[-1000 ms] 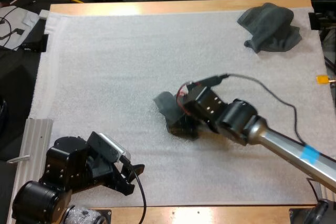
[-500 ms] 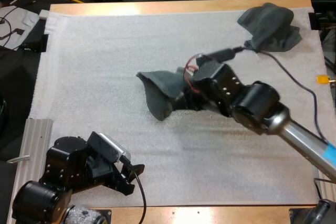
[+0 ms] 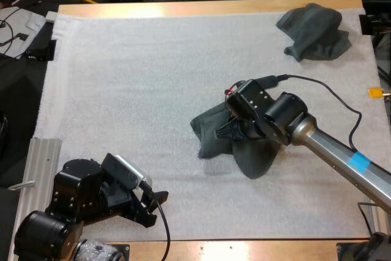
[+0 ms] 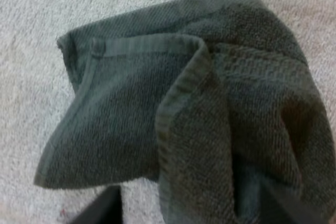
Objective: Pick towel from pile, fold and stack
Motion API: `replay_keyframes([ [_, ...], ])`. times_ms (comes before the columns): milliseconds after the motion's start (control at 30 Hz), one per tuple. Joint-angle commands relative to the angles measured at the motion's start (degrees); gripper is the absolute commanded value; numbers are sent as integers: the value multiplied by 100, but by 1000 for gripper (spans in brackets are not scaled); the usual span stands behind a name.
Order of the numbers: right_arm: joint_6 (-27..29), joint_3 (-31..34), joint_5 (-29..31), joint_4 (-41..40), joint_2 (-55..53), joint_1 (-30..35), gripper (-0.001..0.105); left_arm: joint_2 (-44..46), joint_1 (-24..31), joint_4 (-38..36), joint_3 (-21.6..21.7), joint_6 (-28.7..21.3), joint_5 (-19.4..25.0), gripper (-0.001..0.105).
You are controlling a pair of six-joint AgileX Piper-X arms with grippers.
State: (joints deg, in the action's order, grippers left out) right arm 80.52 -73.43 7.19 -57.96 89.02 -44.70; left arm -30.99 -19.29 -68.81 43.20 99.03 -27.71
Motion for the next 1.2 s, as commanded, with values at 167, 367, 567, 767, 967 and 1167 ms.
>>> replay_keyframes([
  [167, 194, -38, 336, -668, -261, -63, 66, 7, -27, 0, 32, 15, -56, 60],
  [367, 311, 256, 143, -711, -303, -222, 61, 22, -27, 19, 31, 15, -51, 60],
  [567, 127, 928, -207, -66, -318, -633, 62, 5, -33, 13, 27, 29, -44, 60],
  [767, -101, 1442, -284, 504, -280, -816, 61, 8, -27, 3, 16, 11, -18, 60],
  [967, -303, 1950, -235, 1069, -116, -795, 60, 16, -20, 5, -7, 7, 12, 60],
  [1167, -402, 2096, -12, 1443, 300, -777, 55, 6, -13, -13, -19, -2, 11, 60],
])
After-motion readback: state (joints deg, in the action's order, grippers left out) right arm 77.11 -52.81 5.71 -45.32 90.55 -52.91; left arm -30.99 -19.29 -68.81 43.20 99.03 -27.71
